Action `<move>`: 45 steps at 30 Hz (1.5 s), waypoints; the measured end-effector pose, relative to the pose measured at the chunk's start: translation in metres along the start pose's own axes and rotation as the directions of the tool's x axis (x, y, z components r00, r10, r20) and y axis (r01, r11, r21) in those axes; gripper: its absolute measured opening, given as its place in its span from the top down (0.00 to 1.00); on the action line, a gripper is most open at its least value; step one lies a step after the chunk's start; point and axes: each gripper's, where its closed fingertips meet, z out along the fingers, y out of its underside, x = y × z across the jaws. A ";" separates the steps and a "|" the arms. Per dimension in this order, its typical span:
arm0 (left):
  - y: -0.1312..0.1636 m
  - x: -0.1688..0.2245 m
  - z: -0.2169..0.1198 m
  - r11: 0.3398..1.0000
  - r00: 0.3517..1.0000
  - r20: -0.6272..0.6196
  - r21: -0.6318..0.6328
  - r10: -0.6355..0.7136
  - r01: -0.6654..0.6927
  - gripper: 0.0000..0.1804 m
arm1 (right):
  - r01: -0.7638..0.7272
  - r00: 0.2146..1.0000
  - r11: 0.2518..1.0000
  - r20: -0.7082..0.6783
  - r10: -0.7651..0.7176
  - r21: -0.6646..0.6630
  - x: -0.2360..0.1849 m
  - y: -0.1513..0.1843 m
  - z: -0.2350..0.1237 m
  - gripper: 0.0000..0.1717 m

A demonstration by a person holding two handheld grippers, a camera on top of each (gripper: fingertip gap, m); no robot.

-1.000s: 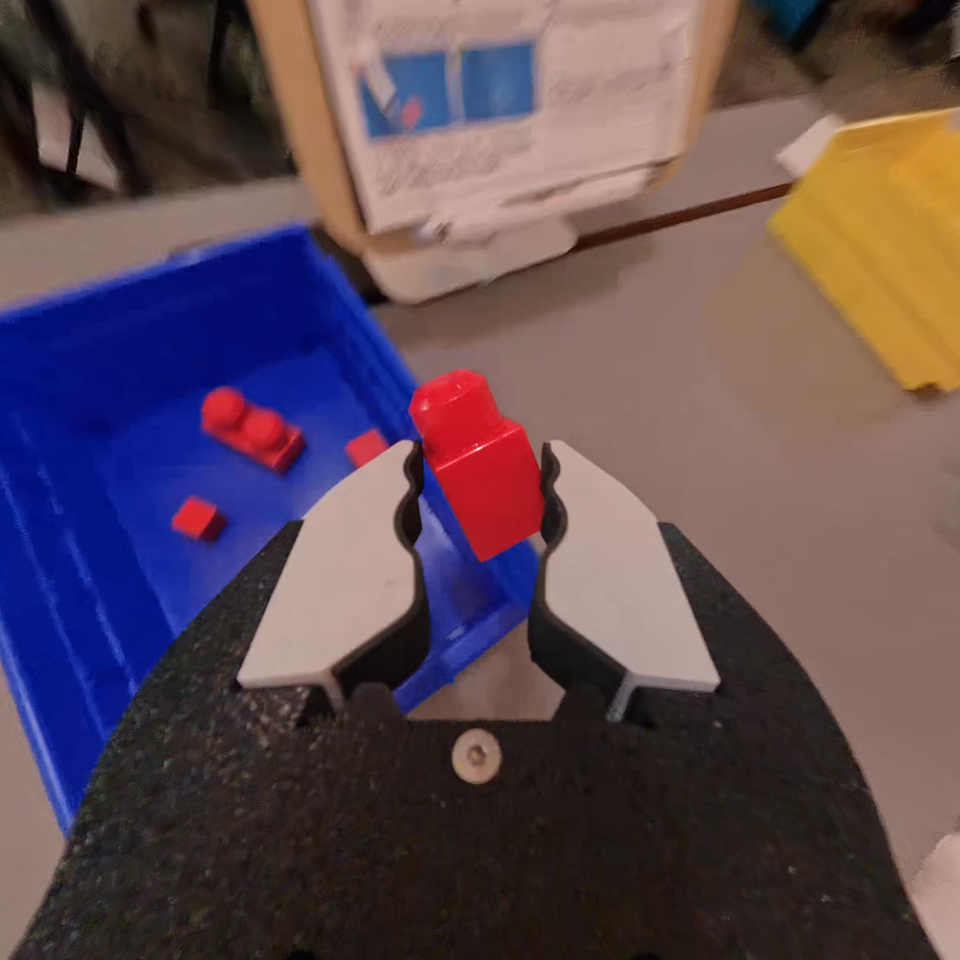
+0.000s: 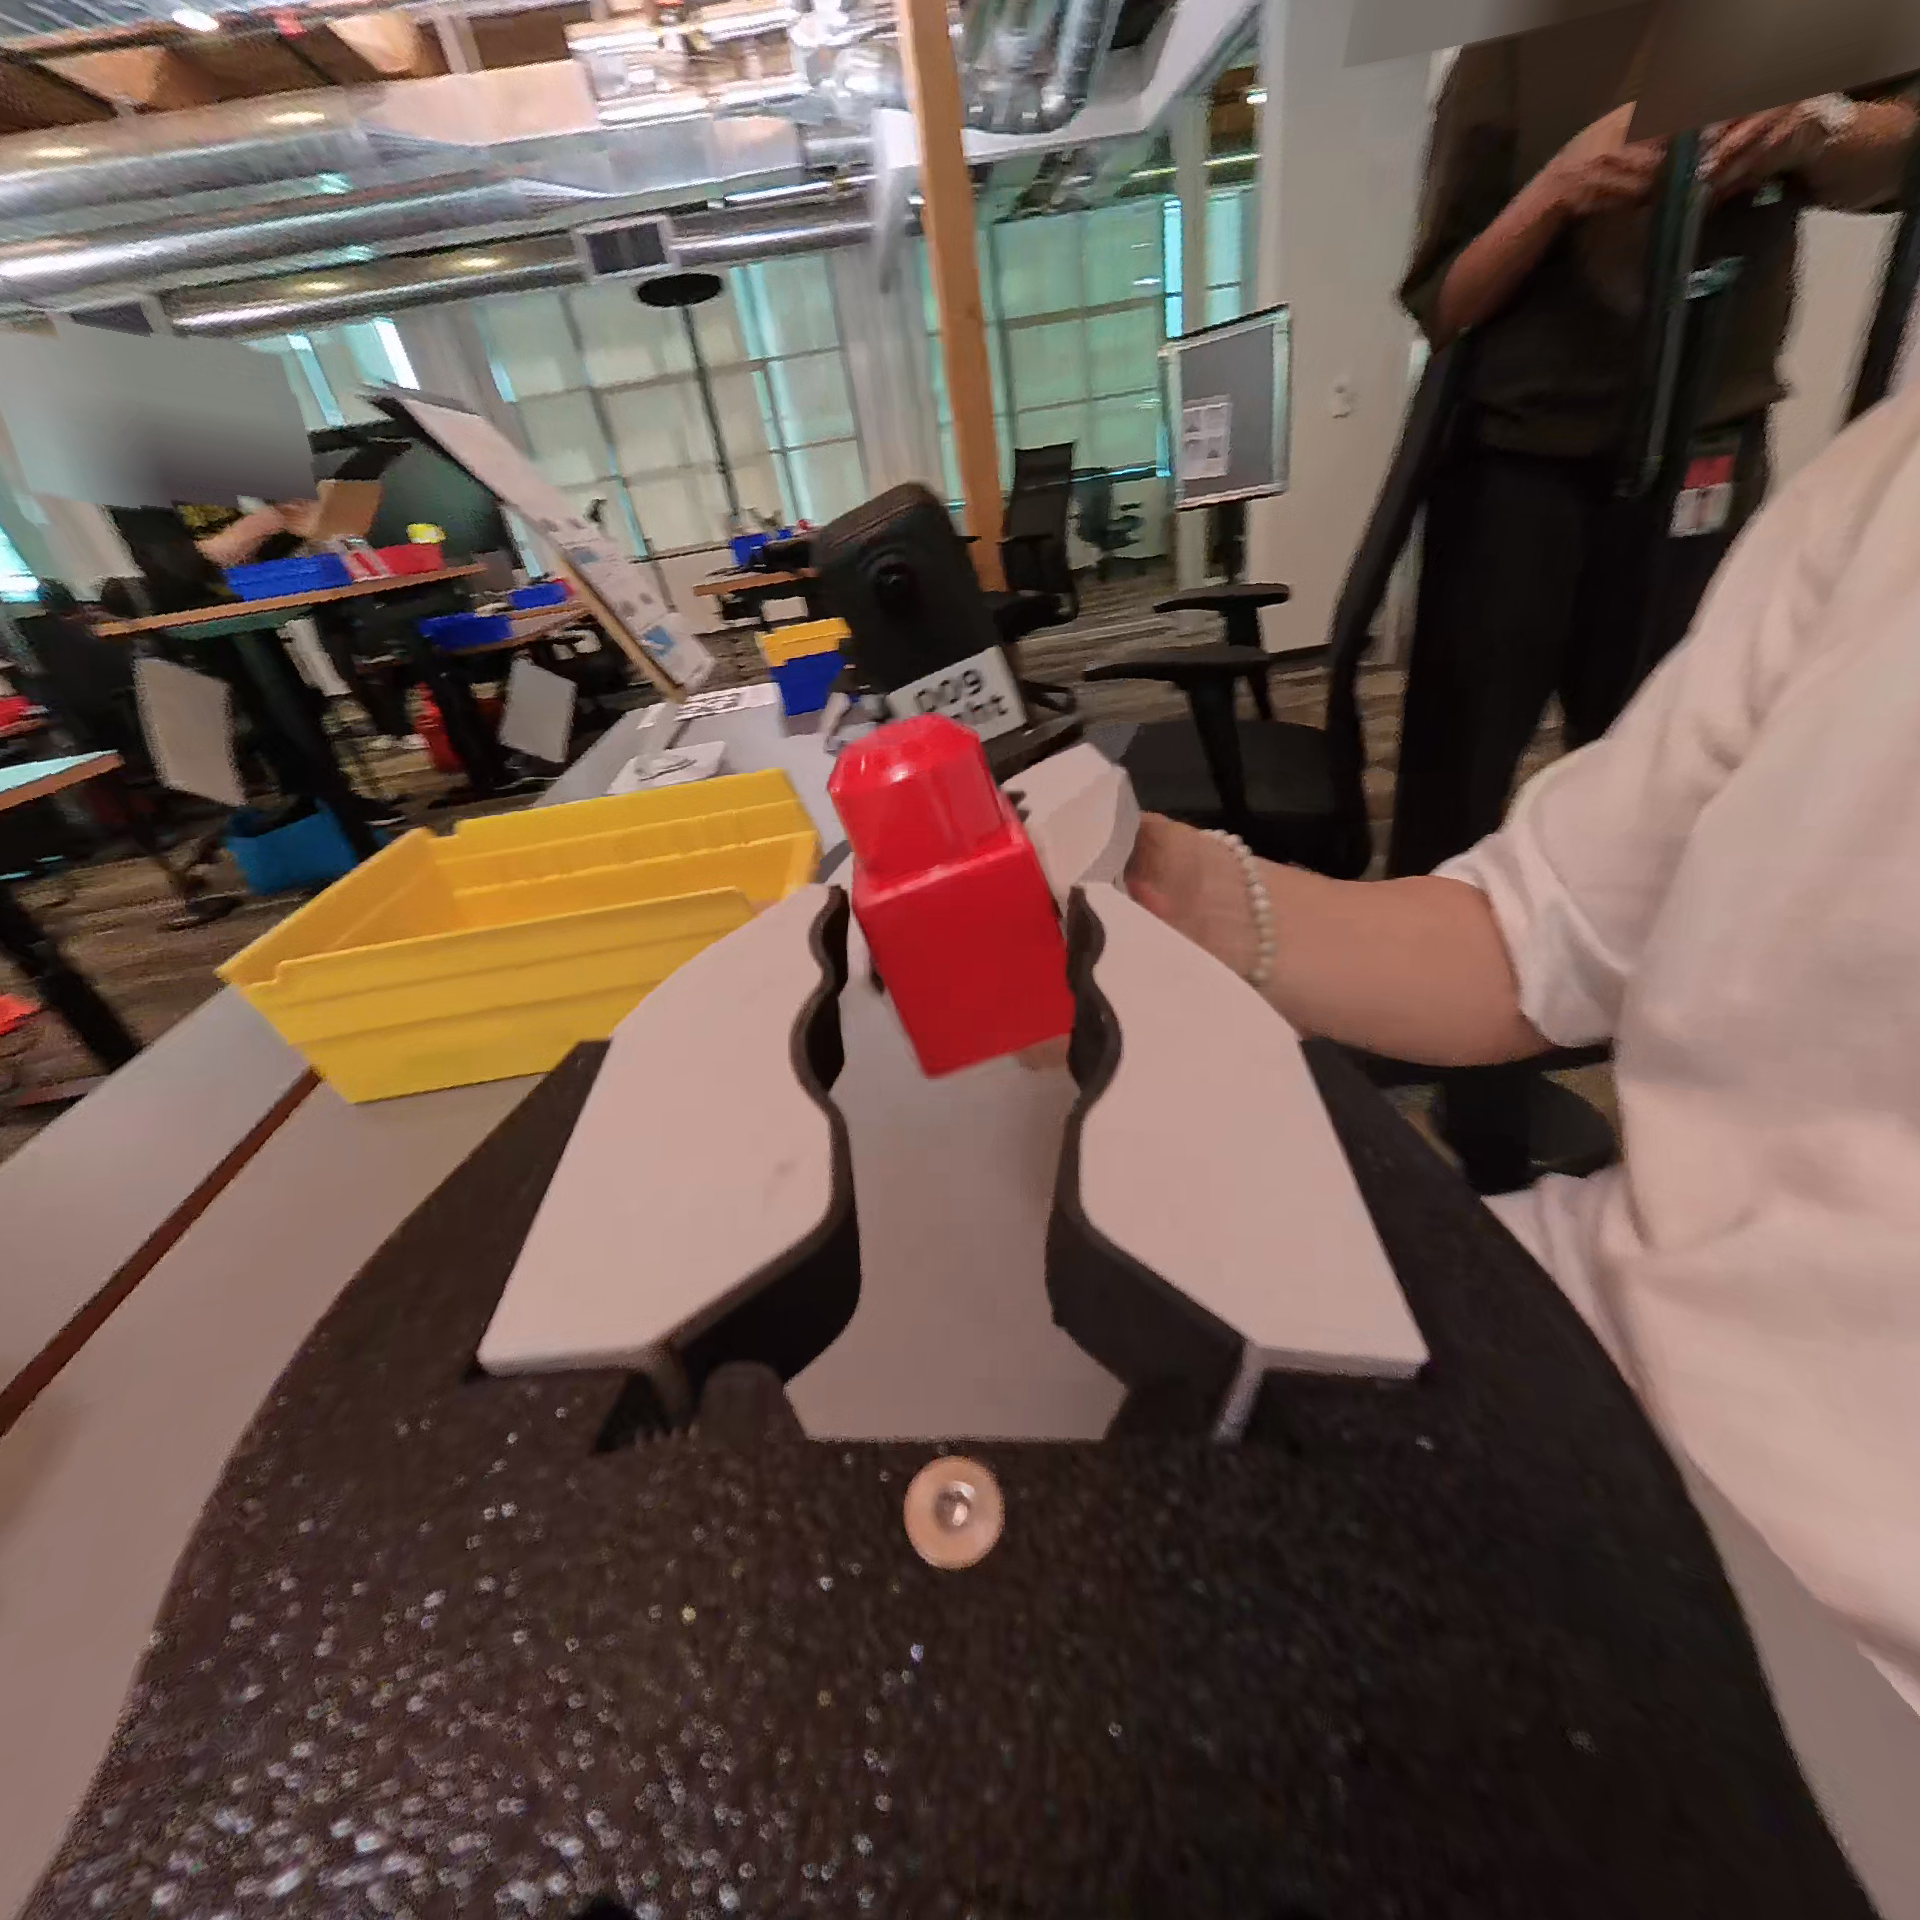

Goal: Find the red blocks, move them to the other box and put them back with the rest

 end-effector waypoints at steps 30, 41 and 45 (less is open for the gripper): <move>0.090 -0.087 -0.067 0.964 0.738 0.641 0.006 -0.209 0.267 0.76 | -0.639 -0.010 0.552 -0.712 -0.702 -0.536 0.235 0.001 -0.424 0.75; 0.092 -0.079 -0.052 0.956 0.761 0.603 0.010 -0.239 0.292 0.73 | -0.242 0.022 0.887 -0.916 -0.400 -0.393 0.151 -0.032 -0.354 0.56; 0.095 -0.073 -0.041 0.958 0.782 0.588 -0.042 -0.206 0.284 0.72 | -0.082 0.180 0.979 -0.969 -0.171 -0.187 0.091 -0.034 -0.310 0.53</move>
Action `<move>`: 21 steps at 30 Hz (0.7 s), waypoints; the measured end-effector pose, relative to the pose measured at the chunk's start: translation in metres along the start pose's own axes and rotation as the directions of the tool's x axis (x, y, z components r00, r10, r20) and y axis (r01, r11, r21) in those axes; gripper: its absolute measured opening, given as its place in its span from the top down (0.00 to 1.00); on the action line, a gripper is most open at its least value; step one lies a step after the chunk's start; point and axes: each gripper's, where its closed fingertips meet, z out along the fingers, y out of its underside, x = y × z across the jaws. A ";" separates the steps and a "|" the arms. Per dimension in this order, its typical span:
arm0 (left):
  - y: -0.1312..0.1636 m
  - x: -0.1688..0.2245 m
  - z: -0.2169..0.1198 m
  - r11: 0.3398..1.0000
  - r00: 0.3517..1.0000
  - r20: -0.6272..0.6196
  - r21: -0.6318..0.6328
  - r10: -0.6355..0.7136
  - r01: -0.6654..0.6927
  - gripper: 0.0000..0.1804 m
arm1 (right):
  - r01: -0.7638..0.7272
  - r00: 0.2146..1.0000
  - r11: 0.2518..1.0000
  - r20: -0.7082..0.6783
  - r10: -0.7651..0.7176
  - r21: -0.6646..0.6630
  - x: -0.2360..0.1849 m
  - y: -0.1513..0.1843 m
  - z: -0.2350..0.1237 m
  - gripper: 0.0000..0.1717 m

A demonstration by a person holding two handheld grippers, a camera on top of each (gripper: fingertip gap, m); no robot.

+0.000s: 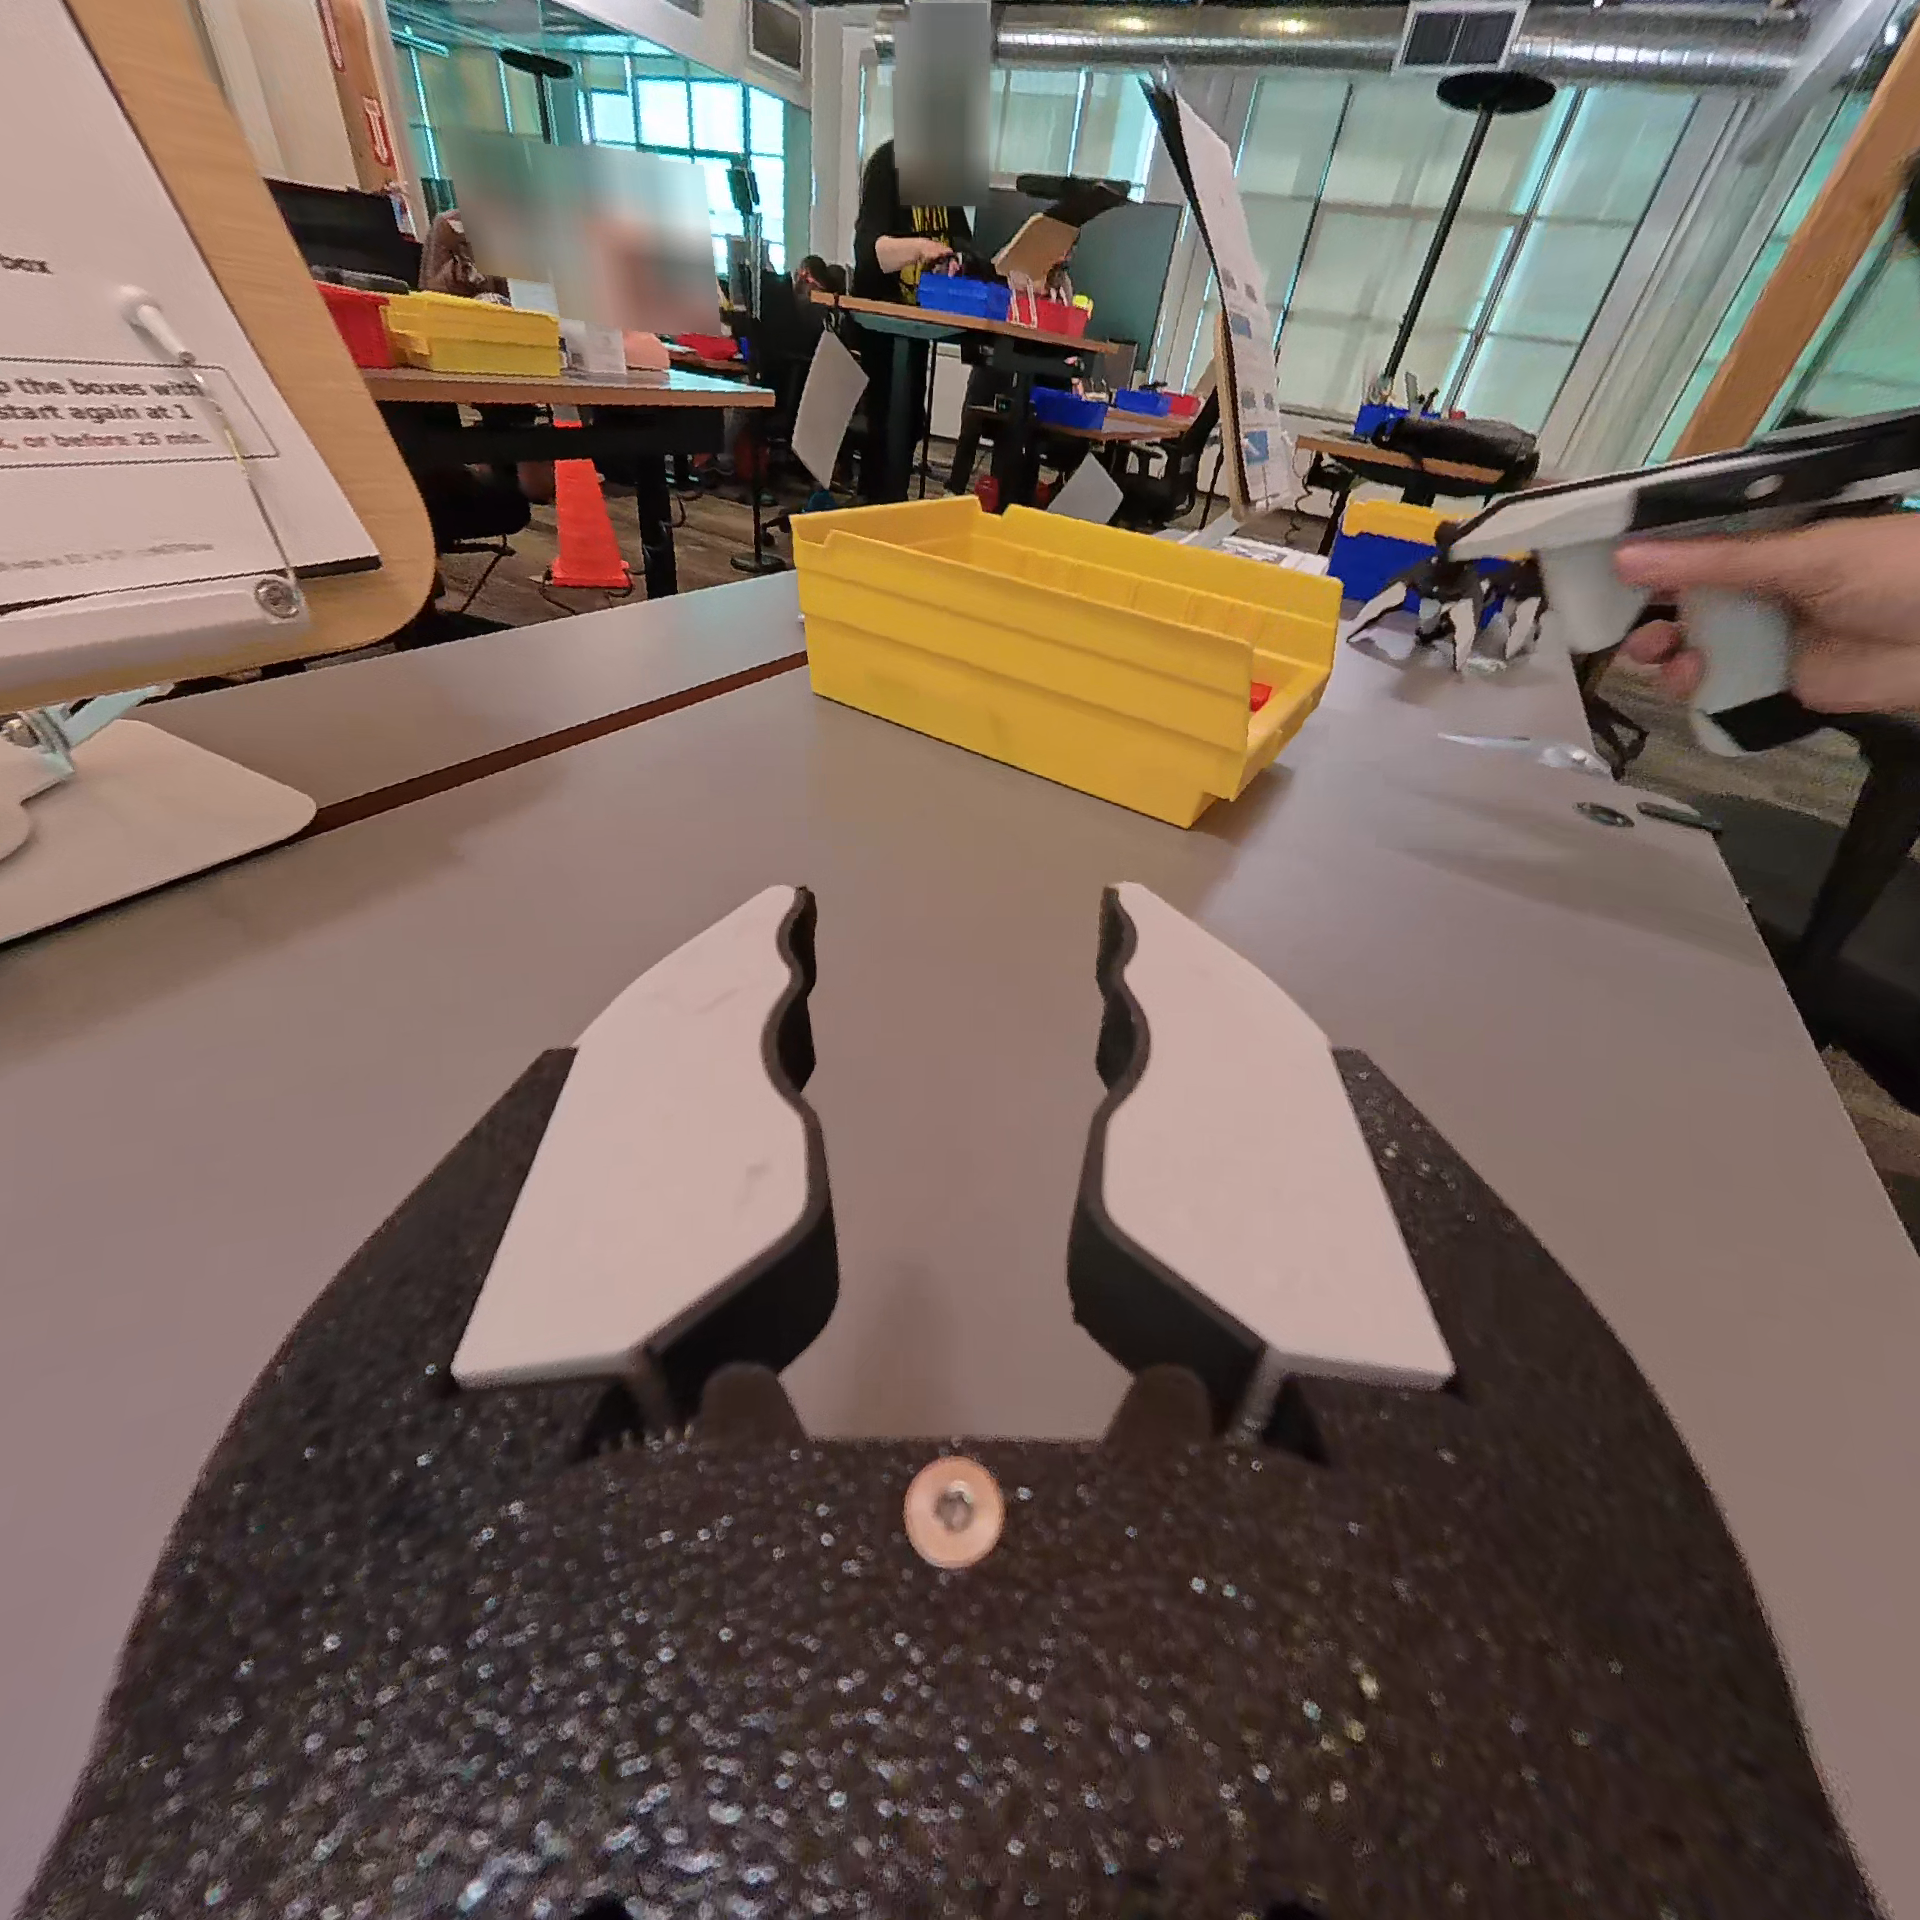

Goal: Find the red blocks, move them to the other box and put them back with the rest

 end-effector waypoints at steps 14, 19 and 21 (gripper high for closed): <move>-0.010 -0.016 -0.011 0.998 0.986 0.165 -0.036 -0.040 0.046 0.62 | -0.186 0.982 0.977 0.054 0.182 0.107 -0.040 0.035 -0.065 0.47; -0.011 -0.005 -0.007 0.996 0.986 0.153 -0.057 -0.059 0.069 0.58 | -0.161 0.986 0.978 0.062 0.154 0.129 -0.052 0.032 -0.061 0.47; -0.009 0.002 -0.003 0.995 0.989 0.133 -0.073 -0.061 0.072 0.57 | -0.132 0.990 0.984 0.070 0.124 0.121 -0.059 0.032 -0.059 0.47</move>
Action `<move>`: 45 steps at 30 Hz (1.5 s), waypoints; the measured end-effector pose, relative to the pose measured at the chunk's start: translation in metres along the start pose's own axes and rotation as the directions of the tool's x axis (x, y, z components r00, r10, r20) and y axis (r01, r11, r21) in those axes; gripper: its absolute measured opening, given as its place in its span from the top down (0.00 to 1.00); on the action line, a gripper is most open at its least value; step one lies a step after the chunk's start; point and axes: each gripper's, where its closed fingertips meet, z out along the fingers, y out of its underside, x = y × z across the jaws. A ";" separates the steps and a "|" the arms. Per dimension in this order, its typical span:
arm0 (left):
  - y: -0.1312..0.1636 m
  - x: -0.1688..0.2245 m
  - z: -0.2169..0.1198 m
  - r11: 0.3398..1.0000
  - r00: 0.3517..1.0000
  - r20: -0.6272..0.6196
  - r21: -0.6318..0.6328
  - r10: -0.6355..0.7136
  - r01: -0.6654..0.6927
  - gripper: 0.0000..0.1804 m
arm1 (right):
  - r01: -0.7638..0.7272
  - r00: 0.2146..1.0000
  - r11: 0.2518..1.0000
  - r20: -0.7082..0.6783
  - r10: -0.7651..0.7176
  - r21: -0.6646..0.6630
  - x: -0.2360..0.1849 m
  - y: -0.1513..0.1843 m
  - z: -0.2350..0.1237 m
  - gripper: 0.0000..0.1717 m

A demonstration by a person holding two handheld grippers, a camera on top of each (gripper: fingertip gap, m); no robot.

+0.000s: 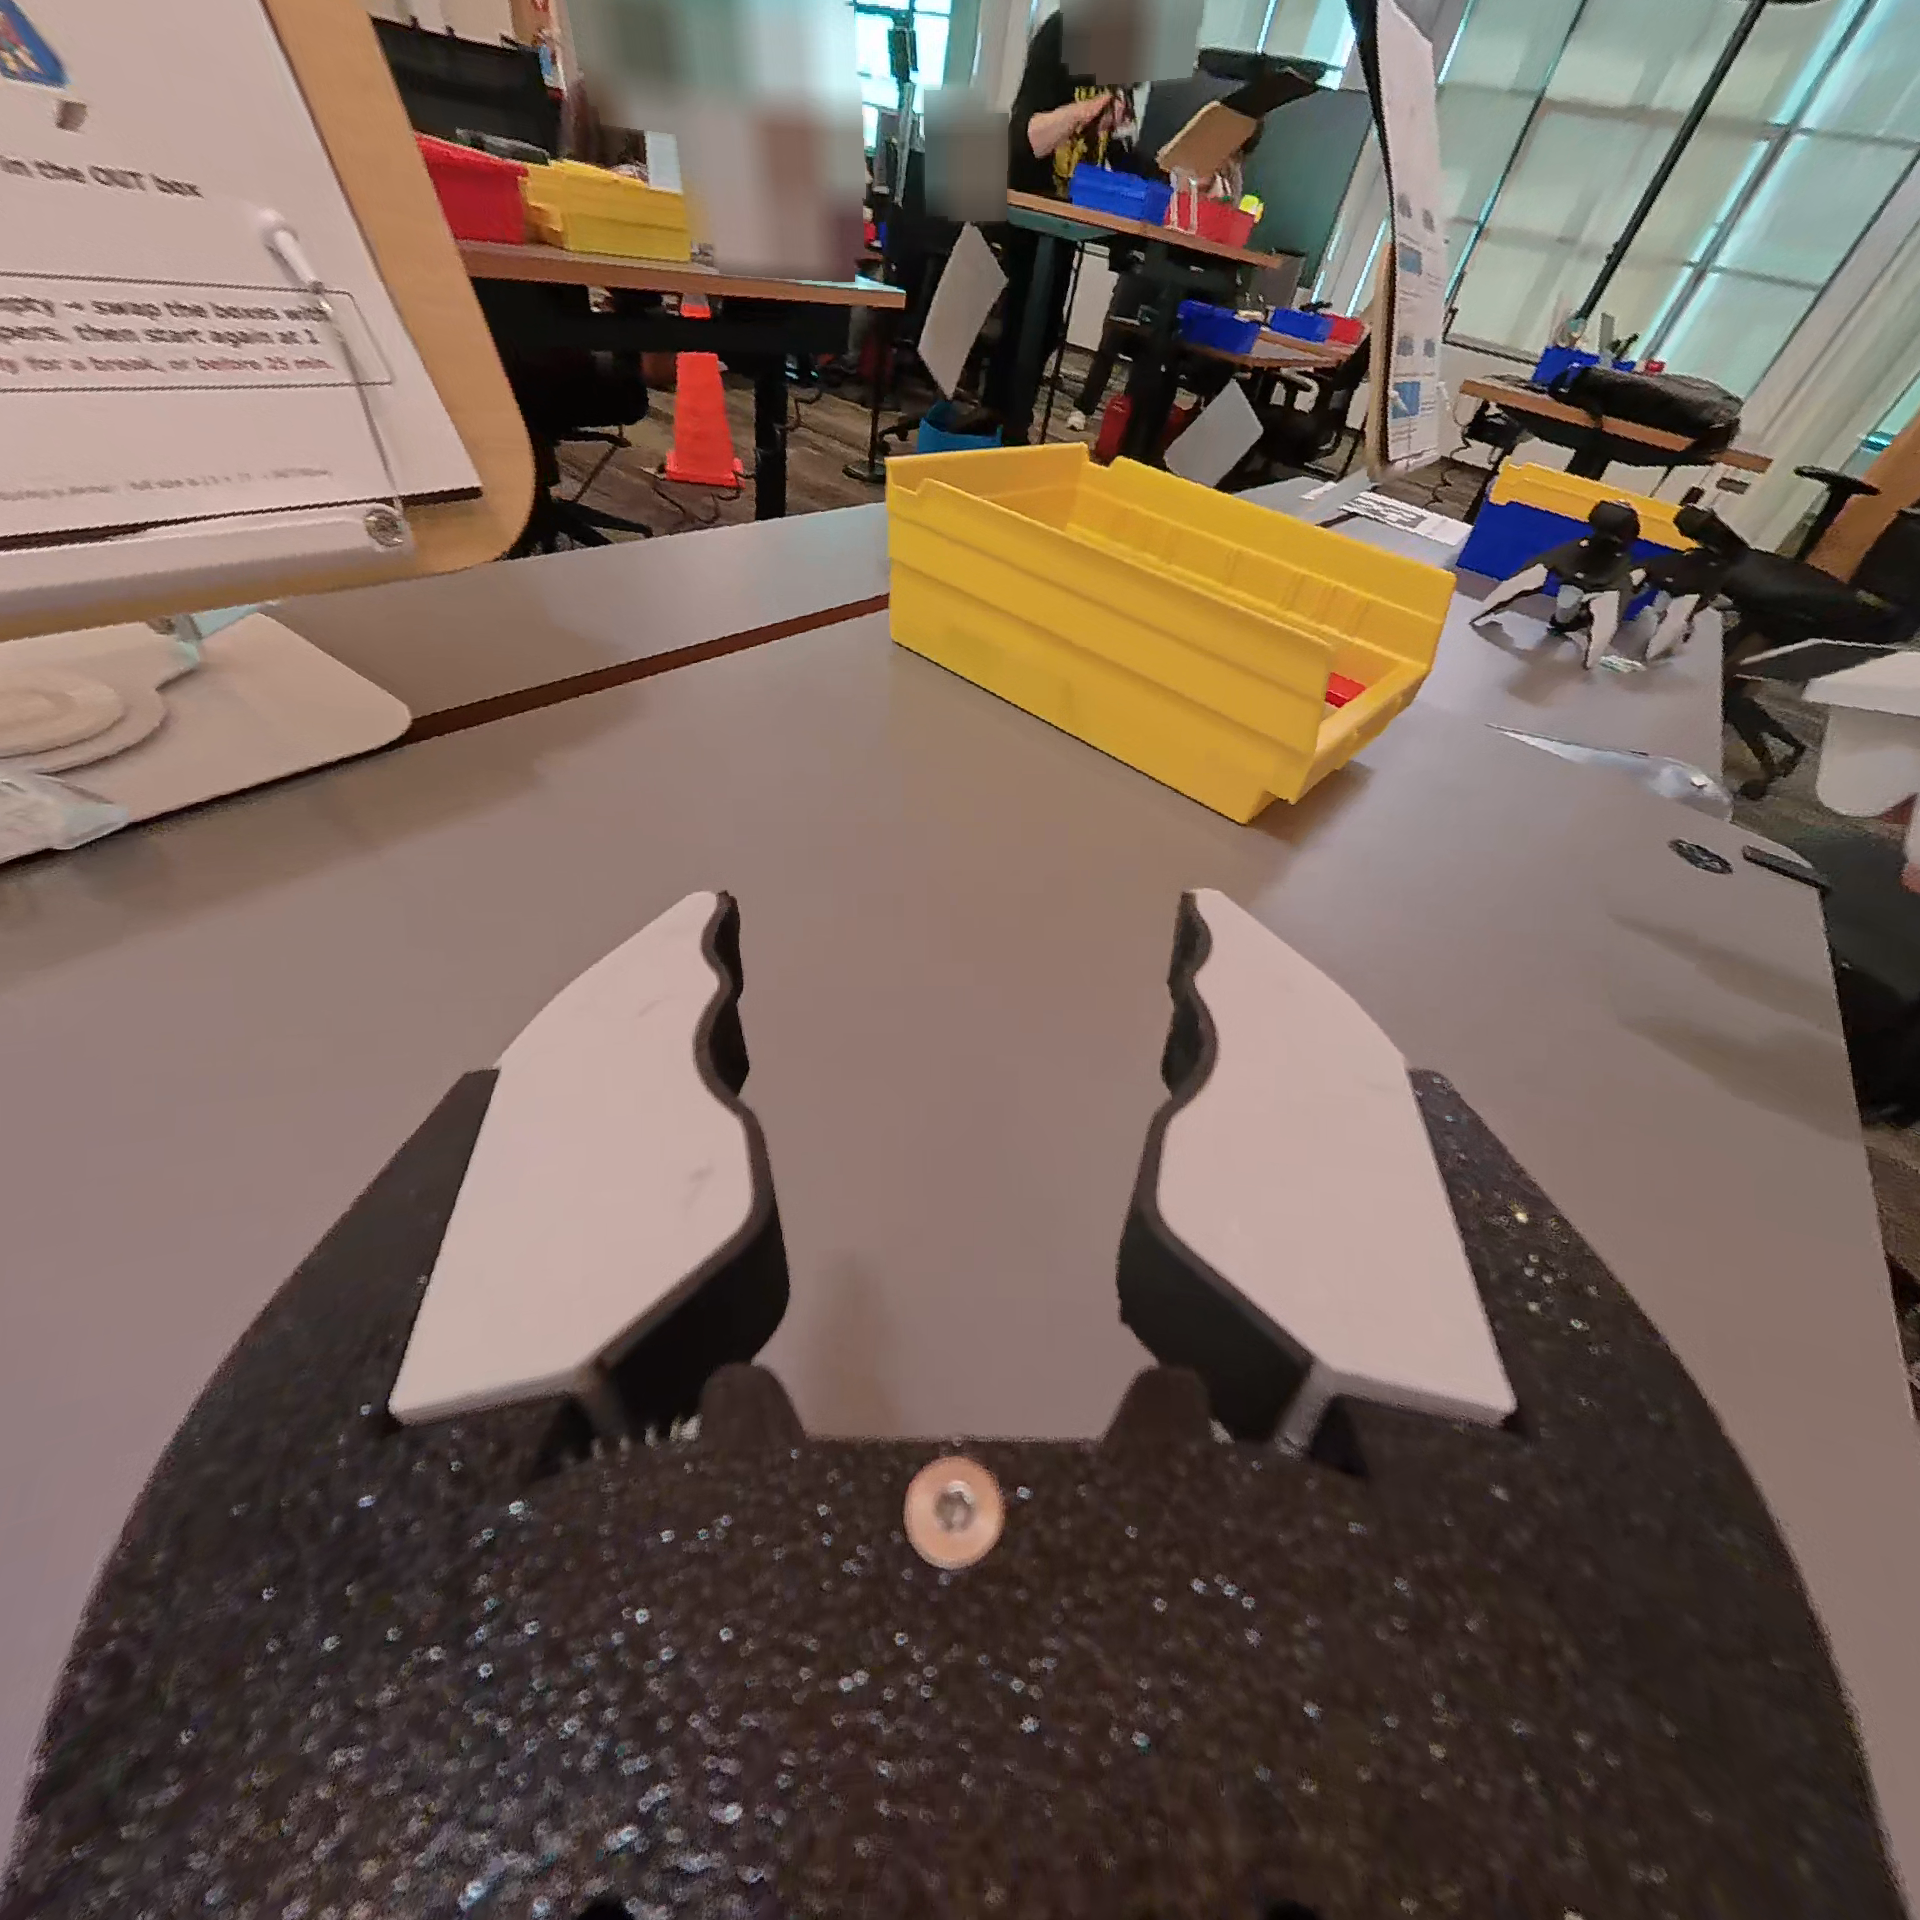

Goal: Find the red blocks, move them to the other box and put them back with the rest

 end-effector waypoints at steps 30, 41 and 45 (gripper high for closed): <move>0.006 -0.273 -0.132 0.542 0.832 -0.121 -0.706 0.542 -0.456 0.68 | 0.130 0.981 0.991 0.139 -0.133 0.028 -0.027 -0.011 0.019 0.52; 0.079 -0.306 -0.095 0.387 0.853 -0.286 -0.796 0.437 -0.465 0.74 | 0.159 0.977 0.987 0.147 -0.153 -0.031 -0.026 0.004 0.023 0.52; 0.084 -0.311 -0.096 0.348 0.849 -0.286 -0.818 0.445 -0.458 0.83 | 0.157 0.980 0.987 0.134 -0.150 -0.042 -0.024 0.008 0.021 0.53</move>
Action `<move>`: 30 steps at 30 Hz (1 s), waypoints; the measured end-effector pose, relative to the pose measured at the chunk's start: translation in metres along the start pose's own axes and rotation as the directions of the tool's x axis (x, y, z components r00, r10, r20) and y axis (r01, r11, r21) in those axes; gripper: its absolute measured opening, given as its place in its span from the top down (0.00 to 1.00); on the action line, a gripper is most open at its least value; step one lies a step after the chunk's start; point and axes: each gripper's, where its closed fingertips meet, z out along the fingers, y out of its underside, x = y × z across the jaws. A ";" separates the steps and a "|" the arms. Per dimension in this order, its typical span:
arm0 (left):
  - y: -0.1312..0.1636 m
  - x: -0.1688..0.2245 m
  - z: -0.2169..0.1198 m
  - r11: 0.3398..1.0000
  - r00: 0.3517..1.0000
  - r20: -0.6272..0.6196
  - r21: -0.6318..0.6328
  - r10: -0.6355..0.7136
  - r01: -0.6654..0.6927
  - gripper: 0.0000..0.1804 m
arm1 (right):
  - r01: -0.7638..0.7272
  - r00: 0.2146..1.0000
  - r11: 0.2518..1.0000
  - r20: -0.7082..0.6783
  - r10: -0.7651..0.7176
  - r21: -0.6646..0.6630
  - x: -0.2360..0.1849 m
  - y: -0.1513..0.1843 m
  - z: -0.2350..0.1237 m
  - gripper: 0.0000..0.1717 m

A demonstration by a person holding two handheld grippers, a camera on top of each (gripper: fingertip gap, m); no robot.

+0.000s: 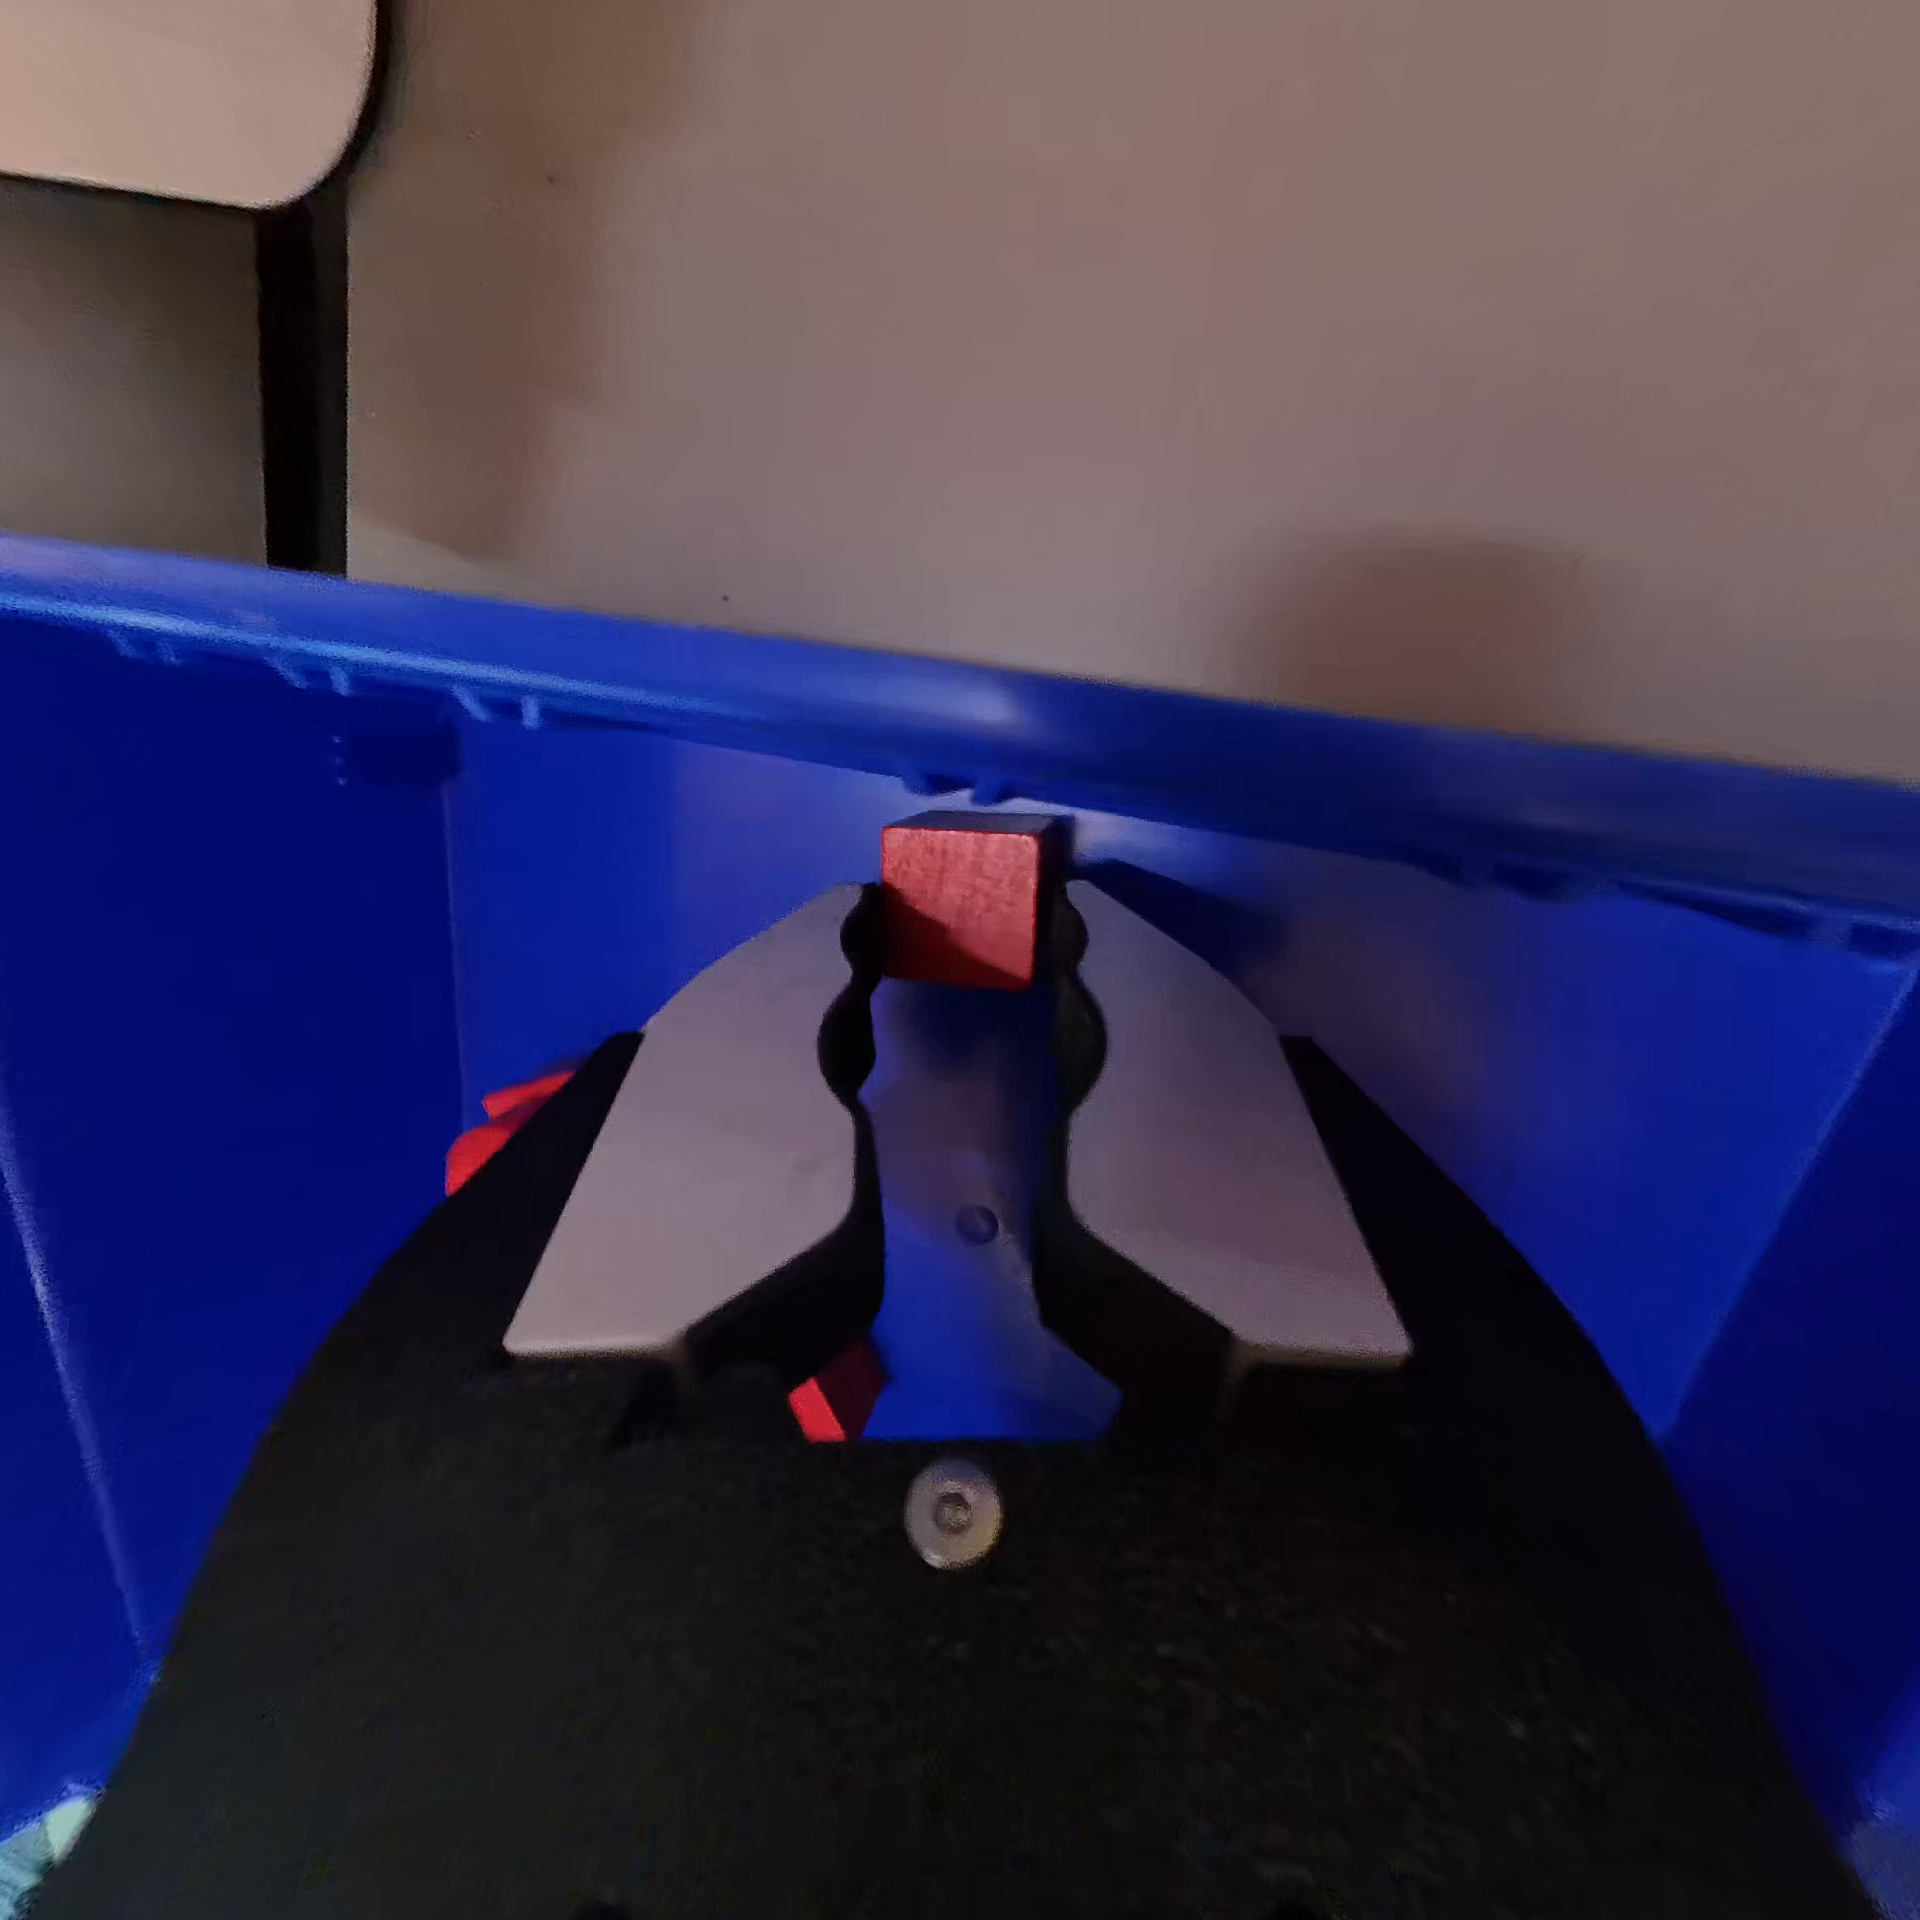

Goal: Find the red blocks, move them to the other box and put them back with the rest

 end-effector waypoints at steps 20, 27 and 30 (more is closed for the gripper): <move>-0.248 0.197 -0.207 0.363 0.983 0.168 0.913 0.073 -0.183 0.85 | -0.253 0.861 0.965 0.472 0.191 0.072 -0.110 -0.036 0.014 0.49; -0.332 0.292 -0.176 0.204 0.936 0.139 0.956 0.323 -0.212 0.85 | -0.513 0.580 0.849 0.678 0.452 -0.127 -0.132 -0.036 0.015 0.56; -0.344 0.309 -0.169 0.192 0.916 0.163 0.950 0.367 -0.245 0.85 | -0.533 0.508 0.824 0.707 0.492 -0.190 -0.137 -0.034 0.014 0.57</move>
